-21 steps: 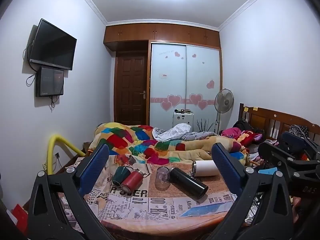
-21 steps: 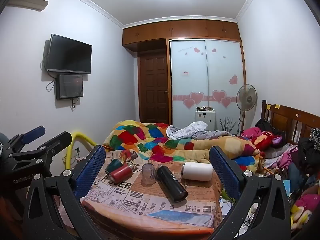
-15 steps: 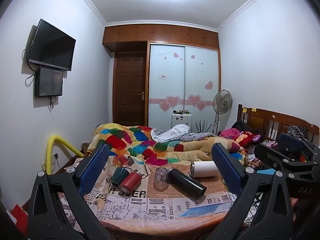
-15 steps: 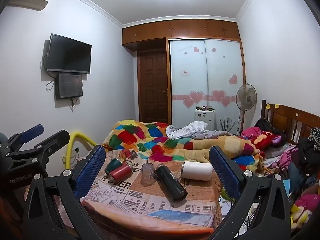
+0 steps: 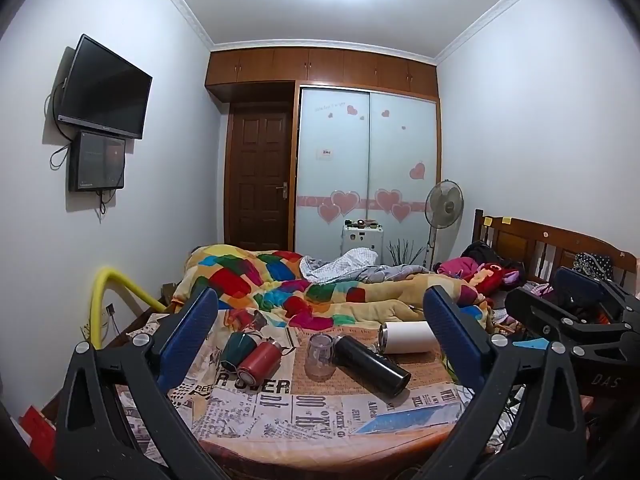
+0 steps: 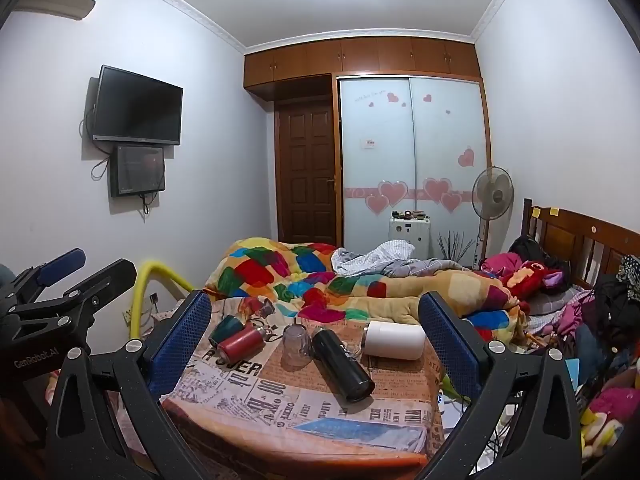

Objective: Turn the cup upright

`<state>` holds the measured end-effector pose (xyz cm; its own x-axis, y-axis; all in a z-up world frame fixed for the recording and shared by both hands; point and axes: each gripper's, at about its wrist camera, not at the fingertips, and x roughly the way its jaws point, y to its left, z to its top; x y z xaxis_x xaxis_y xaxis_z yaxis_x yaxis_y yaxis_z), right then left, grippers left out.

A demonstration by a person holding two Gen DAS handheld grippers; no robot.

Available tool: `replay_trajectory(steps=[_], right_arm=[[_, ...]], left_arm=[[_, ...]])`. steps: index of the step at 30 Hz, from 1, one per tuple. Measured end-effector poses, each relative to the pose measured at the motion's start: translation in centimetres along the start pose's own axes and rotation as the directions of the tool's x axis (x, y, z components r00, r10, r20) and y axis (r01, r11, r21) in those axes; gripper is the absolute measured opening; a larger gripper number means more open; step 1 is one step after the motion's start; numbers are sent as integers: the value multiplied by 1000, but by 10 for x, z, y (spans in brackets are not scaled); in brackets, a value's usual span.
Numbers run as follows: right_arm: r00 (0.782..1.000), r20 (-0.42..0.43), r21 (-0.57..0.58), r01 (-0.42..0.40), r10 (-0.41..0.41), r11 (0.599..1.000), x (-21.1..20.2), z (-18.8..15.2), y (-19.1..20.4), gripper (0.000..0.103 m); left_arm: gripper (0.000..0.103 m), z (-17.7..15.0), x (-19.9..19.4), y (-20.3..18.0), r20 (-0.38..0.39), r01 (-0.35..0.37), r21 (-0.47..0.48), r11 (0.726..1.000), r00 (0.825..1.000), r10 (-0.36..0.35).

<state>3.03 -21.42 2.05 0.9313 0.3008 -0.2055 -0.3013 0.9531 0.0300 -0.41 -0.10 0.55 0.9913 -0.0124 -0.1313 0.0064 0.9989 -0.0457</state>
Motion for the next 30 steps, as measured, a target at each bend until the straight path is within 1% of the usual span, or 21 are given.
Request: replay_trajectory(steps=[30], right_arm=[[1000, -3, -5, 3, -3, 1000, 1, -1, -1, 103]], left_arm=[[103, -1, 4, 1, -9, 13, -9, 1000, 1000, -13]])
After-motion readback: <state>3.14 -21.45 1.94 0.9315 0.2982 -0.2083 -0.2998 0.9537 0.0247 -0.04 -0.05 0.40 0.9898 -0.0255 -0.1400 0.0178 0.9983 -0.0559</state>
